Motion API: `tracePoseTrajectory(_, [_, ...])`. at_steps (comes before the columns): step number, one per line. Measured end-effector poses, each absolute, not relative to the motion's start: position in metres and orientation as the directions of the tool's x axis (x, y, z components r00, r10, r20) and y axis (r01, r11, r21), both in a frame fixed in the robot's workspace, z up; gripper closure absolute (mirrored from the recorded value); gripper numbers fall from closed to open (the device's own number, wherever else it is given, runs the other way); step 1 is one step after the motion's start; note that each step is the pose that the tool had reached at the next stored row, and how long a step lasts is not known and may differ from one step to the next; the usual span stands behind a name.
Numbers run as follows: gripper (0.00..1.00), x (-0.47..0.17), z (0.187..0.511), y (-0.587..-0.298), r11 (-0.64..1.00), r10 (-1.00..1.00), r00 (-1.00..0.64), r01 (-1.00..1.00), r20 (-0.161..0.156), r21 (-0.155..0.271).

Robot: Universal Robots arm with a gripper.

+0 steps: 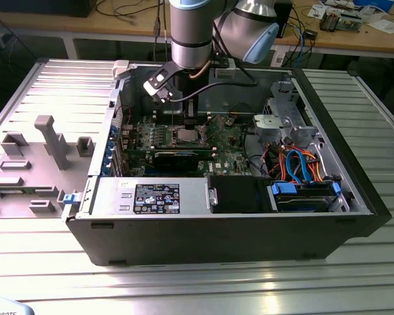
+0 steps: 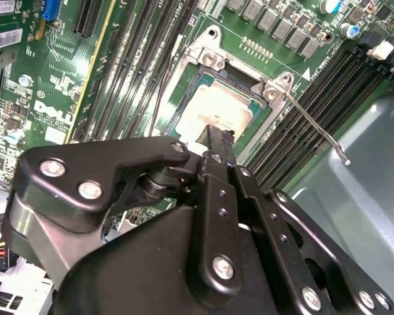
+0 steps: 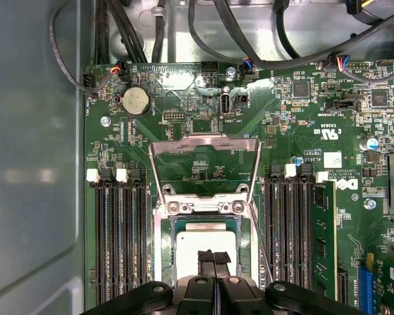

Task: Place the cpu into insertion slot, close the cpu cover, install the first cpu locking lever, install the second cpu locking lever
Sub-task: 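Close the cpu cover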

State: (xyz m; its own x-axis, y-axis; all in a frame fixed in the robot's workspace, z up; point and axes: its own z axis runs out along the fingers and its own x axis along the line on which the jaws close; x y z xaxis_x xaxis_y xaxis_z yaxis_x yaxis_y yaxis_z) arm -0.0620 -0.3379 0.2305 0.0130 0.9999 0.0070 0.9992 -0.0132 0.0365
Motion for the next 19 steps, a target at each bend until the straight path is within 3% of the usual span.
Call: tracePoseTrajectory(19, [0.89, -0.0579, 0.2308, -0.3378, -0.013, 1.000, 0.013, 1.000, 0.003, 0.007])
